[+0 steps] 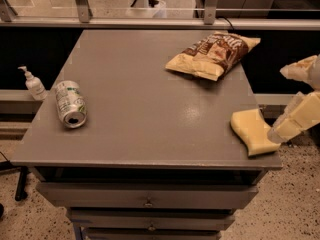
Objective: Pick sponge
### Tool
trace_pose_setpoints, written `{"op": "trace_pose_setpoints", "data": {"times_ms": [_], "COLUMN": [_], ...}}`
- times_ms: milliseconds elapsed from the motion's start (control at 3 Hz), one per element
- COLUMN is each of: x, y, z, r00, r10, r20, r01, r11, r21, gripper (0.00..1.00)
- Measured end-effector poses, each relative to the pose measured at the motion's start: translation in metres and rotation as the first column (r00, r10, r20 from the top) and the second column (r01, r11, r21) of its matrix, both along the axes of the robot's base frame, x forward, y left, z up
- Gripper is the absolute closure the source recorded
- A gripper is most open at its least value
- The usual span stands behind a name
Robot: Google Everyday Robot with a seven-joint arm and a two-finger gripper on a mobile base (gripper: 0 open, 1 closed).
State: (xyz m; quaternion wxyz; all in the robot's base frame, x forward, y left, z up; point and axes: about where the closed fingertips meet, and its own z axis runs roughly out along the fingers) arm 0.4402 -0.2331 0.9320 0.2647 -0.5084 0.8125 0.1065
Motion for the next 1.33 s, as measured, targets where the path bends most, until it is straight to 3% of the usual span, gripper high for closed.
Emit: {"op": "trace_pose_setpoints", "data": {"times_ms": [333,1333], "x": [-0.004,-0.021], "y": [-0.004,-0.009], "z": [-0.013,-0.067], "r00": [0.9994,0.9956], "r10": [-0.033,-0.088], "r20": [-0.008,-0.033], "r01": [0.033,0.092], "r11": [0.996,0.984], "r21": [0.079,0.155], "gripper": [0.0,0.0]}}
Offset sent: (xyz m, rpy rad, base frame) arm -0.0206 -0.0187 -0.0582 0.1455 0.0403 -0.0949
